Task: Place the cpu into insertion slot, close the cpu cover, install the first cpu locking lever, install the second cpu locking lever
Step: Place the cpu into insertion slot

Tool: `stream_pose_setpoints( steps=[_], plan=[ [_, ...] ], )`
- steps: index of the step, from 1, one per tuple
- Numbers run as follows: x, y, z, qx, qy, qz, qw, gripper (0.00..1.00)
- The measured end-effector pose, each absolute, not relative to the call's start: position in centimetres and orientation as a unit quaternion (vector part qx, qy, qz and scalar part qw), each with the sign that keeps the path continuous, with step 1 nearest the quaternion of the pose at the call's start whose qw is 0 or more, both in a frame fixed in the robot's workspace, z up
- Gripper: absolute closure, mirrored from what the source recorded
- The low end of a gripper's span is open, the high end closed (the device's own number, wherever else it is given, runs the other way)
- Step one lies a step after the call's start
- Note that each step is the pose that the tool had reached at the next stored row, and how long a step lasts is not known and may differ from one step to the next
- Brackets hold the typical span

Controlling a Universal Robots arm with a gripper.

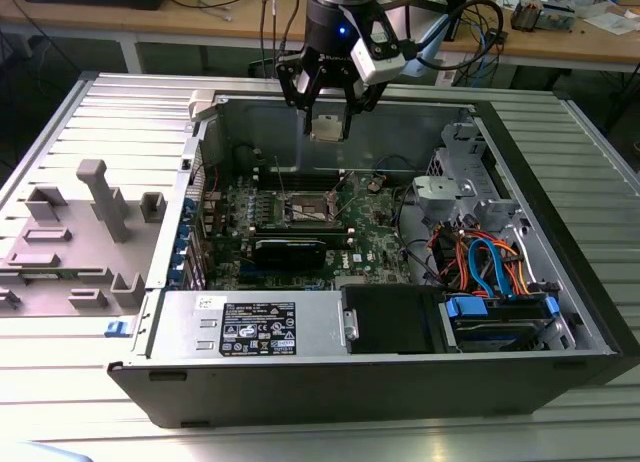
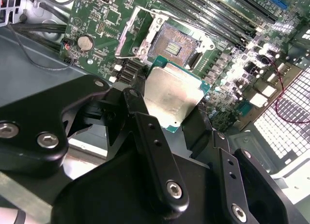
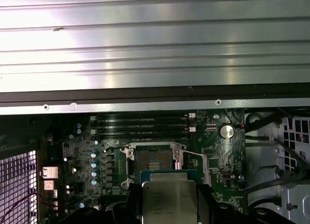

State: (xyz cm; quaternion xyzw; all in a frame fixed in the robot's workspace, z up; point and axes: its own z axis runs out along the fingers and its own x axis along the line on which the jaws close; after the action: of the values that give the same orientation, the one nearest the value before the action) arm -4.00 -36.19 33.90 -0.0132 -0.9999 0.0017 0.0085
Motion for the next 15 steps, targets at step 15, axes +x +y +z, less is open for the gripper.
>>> stream_pose_setpoints(
  steps=[15],
  plan=[
    [-4.0,-36.2,33.81,-0.013,-1.0,0.005,0.008,0.45]
  ],
)
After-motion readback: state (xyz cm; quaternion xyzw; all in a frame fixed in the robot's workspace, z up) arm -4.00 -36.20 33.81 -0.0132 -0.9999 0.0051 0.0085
